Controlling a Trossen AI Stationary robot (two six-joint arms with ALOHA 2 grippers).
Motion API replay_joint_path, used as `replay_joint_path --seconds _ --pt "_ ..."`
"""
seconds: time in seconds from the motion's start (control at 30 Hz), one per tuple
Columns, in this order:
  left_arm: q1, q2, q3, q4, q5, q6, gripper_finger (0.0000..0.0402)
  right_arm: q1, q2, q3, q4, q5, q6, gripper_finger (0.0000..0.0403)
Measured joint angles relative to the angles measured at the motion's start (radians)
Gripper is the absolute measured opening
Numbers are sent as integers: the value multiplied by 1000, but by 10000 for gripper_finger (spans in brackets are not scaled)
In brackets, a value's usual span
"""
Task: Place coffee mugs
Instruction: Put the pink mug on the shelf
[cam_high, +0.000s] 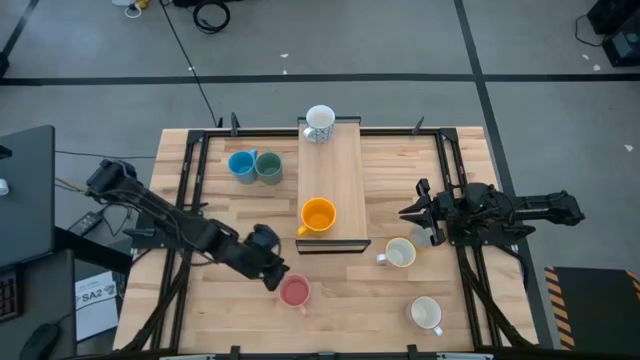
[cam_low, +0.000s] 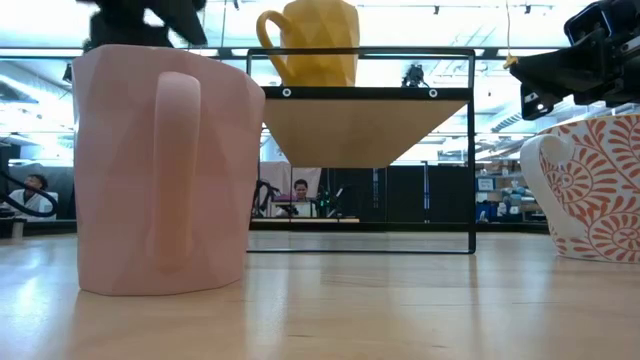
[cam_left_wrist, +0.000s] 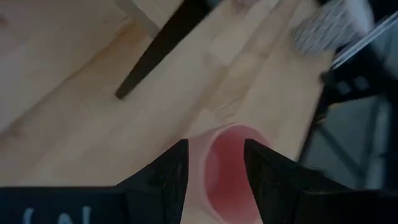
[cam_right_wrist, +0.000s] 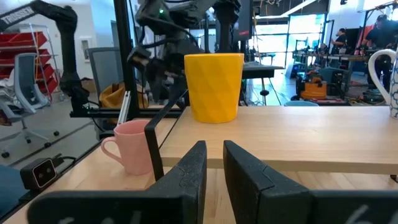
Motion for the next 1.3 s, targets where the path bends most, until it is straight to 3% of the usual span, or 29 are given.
replay_joint_path --seconds 0.23,0.57,1.03,1.3 --pt "0 105 0 45 0 131 162 0 0 0 3 0 0 61" --pt "-12 130 1 48 0 211 162 0 0 0 3 0 11 61" --pt "-43 238 2 62 12 220 161 0 0 0 4 -1 11 61" --pt "-42 238 1 63 35 208 113 0 0 0 4 0 11 61"
